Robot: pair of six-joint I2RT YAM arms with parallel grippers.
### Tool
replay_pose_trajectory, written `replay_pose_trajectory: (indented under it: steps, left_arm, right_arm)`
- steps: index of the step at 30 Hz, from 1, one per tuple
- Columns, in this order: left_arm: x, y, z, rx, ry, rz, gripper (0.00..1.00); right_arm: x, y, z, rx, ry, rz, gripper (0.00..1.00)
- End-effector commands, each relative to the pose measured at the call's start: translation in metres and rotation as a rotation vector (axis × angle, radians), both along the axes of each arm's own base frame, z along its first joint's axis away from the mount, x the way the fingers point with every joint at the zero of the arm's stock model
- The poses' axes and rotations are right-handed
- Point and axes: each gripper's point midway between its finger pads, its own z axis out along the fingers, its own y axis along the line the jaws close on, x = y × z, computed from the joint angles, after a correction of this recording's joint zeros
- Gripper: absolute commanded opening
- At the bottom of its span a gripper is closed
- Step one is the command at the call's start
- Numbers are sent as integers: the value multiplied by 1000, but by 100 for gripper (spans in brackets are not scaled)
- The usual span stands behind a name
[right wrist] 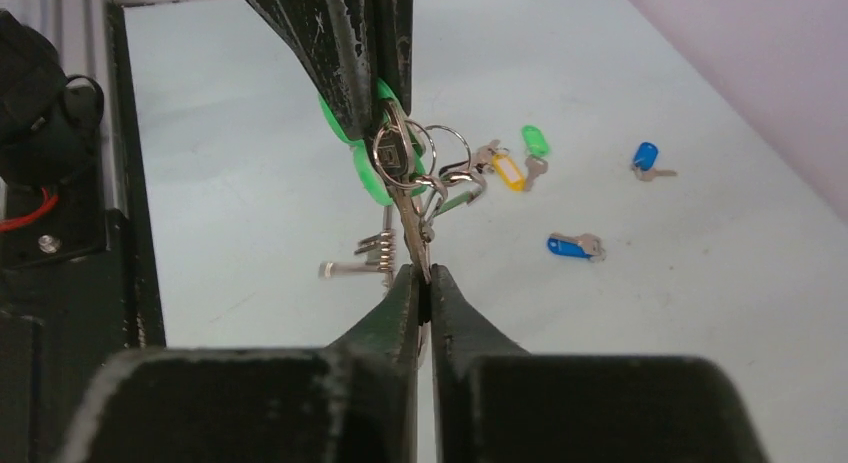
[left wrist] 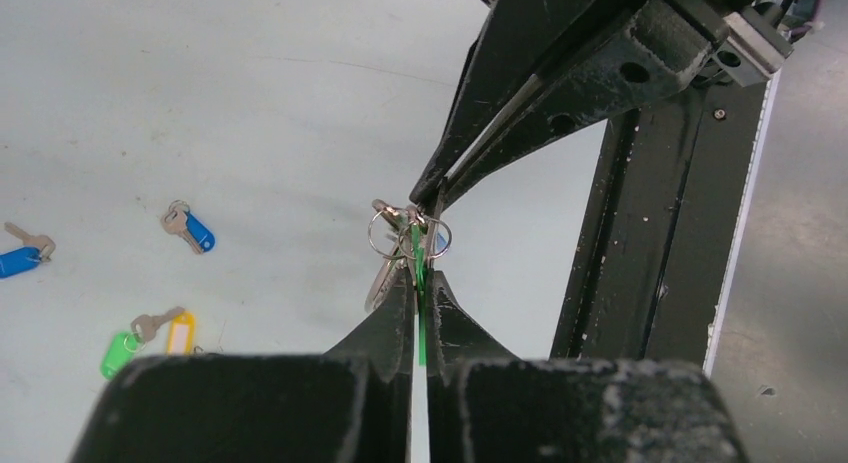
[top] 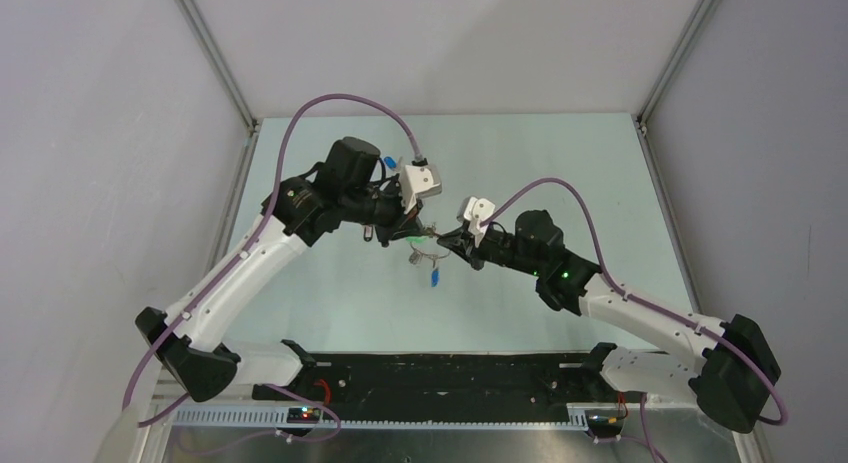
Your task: Remove the keys from the keyring
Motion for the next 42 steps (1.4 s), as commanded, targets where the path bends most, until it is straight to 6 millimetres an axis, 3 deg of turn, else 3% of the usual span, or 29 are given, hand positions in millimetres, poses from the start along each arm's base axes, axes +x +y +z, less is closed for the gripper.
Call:
replay_pose_trajectory:
  steps: [1,3,4,6,7,10,18,25,29,34,36,39,40,42]
  left_arm:
    - [-2,2,36,-76,-78,6,0]
    - [-1,3,32,-66,-73,13,3]
    - [-1,2,29,-59,-64,14,15]
    - [0,1,22,-49,-44,14,29]
    - [-1,0,20,-49,-36,11,28]
    - [-2,-2,11,-36,-17,-7,2]
    - [1,-6,-4,-14,29,-3,0]
    - [18,1,-12,-31,-21,125,32]
    - [30,5,2,-152,-138,203,46]
    - [40,17,12,-308,-201,328,48]
    - [40,22,16,-392,-225,361,54]
    - [42,20,8,-504,-256,374,58]
    - [40,20,-5,-514,-242,376,57]
    - [40,17,1,-582,-261,372,54]
  right_arm:
    - [7,-4,12,26,-37,-53,0]
    - [7,-7,14,24,-44,-62,0]
    - [8,-9,17,28,-50,-71,0]
    - [7,-12,22,36,-60,-77,0]
    - [6,-12,24,40,-63,-78,0]
    - [4,-14,34,66,-82,-80,0]
    - [1,-20,50,101,-106,-89,0]
    - [4,-33,66,128,-151,-142,0]
    - [1,-40,81,155,-176,-154,0]
    - [-4,-50,103,198,-208,-155,0]
    - [-6,-54,112,214,-219,-150,0]
    - [-8,-57,121,227,-218,-144,0]
    - [-8,-59,126,234,-223,-146,0]
    - [-8,-60,131,243,-222,-147,0]
